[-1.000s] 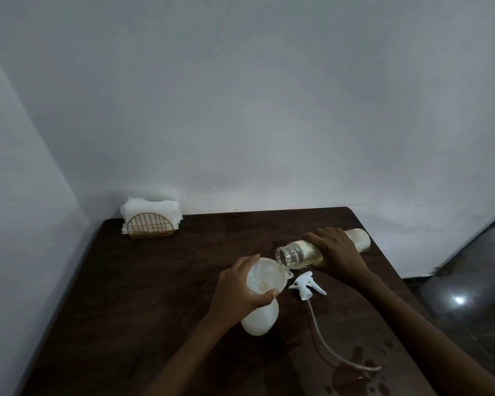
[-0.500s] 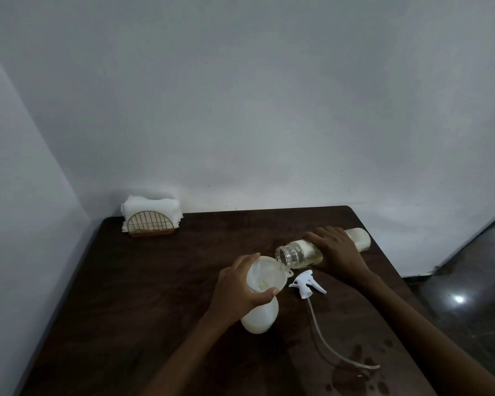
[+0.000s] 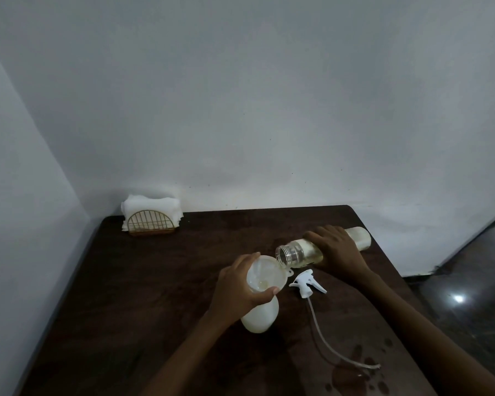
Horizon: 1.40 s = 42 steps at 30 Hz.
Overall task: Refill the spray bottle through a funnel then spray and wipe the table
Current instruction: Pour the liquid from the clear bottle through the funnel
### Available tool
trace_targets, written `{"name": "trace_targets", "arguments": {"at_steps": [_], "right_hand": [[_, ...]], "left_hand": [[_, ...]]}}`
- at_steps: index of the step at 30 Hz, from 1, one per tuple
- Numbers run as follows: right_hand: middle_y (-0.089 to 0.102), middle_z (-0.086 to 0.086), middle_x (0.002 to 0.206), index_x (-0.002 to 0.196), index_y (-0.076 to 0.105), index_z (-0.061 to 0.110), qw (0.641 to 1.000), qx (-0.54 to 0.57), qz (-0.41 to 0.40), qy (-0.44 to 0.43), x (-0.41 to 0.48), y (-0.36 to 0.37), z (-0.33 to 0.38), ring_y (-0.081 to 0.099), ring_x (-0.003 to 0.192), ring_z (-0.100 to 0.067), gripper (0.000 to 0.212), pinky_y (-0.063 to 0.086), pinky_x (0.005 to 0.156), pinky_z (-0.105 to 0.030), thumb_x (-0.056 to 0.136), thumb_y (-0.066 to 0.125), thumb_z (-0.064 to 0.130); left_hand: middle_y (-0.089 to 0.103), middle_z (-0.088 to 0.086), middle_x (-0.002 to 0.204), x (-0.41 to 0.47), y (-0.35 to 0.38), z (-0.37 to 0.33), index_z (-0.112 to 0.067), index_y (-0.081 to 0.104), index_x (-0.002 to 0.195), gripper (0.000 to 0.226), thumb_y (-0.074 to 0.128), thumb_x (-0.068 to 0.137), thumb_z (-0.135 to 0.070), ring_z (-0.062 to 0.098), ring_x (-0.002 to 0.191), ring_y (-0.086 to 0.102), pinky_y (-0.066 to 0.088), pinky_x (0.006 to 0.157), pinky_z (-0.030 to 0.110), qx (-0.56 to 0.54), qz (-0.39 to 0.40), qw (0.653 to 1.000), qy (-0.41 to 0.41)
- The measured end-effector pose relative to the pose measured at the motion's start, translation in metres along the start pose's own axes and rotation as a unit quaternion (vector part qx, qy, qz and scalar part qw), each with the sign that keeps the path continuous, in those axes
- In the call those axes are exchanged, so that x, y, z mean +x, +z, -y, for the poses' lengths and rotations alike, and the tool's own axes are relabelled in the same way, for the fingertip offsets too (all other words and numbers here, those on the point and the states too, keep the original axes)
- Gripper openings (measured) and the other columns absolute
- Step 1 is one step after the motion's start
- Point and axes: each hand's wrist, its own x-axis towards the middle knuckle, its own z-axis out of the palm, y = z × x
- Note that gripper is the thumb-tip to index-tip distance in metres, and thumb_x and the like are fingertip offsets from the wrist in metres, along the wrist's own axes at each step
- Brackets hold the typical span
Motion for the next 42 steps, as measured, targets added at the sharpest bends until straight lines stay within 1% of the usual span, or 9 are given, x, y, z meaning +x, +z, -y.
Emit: {"name": "trace_targets", "arguments": {"at_steps": [10, 15, 24, 33, 38, 42], "right_hand": [[0.064, -0.001, 0.082, 0.098, 0.049, 0.024, 1.000, -0.006, -0.005, -0.001, 0.0001, 0.0006, -0.0001, 0.060, 0.071, -0.025, 0.060, 0.046, 0.065, -0.035, 0.051, 0.086, 0.031], [0.063, 0.000, 0.080, 0.098, 0.048, 0.025, 1.000, -0.006, -0.012, -0.002, -0.0005, 0.0000, 0.0017, 0.059, 0.070, -0.024, 0.061, 0.044, 0.064, -0.031, 0.051, 0.086, 0.032], [0.062, 0.000, 0.081, 0.096, 0.049, 0.024, 1.000, -0.001, -0.008, 0.002, -0.0015, -0.0019, 0.0012, 0.058, 0.071, -0.025, 0.054, 0.044, 0.064, -0.034, 0.055, 0.082, 0.034], [0.064, -0.002, 0.083, 0.098, 0.049, 0.023, 1.000, -0.007, -0.015, -0.005, -0.0003, -0.0044, 0.0032, 0.060, 0.070, -0.026, 0.063, 0.046, 0.064, -0.035, 0.049, 0.087, 0.030], [0.063, -0.001, 0.082, 0.095, 0.053, 0.022, 1.000, -0.007, -0.016, -0.002, 0.0000, -0.0022, 0.0031, 0.059, 0.069, -0.025, 0.059, 0.046, 0.063, -0.033, 0.048, 0.087, 0.031], [0.064, 0.000, 0.084, 0.098, 0.050, 0.024, 1.000, -0.005, -0.005, 0.000, 0.0009, -0.0006, 0.0027, 0.060, 0.071, -0.025, 0.062, 0.045, 0.065, -0.033, 0.049, 0.087, 0.033]], "left_hand": [[0.049, -0.010, 0.134, 0.0003, 0.0007, -0.0005, -0.025, 0.045, 0.134, 0.090, 0.057, 0.058, -0.071, 0.007, 0.117, 0.050, 0.043, 0.101, 0.039, 0.006, -0.003, 1.000, 0.001], [0.049, -0.010, 0.134, -0.0004, 0.0005, -0.0014, -0.024, 0.045, 0.134, 0.090, 0.057, 0.057, -0.070, 0.007, 0.117, 0.050, 0.043, 0.101, 0.039, 0.003, -0.001, 1.000, -0.001], [0.049, -0.010, 0.135, -0.0009, 0.0013, -0.0010, -0.024, 0.045, 0.134, 0.090, 0.059, 0.058, -0.071, 0.009, 0.119, 0.049, 0.043, 0.101, 0.040, -0.002, 0.001, 1.000, -0.006], [0.049, -0.008, 0.136, -0.0010, 0.0004, -0.0019, -0.023, 0.045, 0.134, 0.091, 0.058, 0.057, -0.071, 0.009, 0.119, 0.049, 0.043, 0.101, 0.041, -0.004, 0.001, 1.000, -0.004], [0.049, -0.008, 0.135, -0.0006, 0.0000, -0.0015, -0.023, 0.045, 0.134, 0.092, 0.058, 0.057, -0.072, 0.009, 0.119, 0.049, 0.043, 0.101, 0.040, -0.006, 0.003, 1.000, -0.005], [0.049, -0.010, 0.135, -0.0002, -0.0001, -0.0004, -0.026, 0.044, 0.134, 0.091, 0.059, 0.058, -0.071, 0.010, 0.119, 0.049, 0.044, 0.100, 0.041, -0.005, 0.004, 1.000, -0.009]]}}
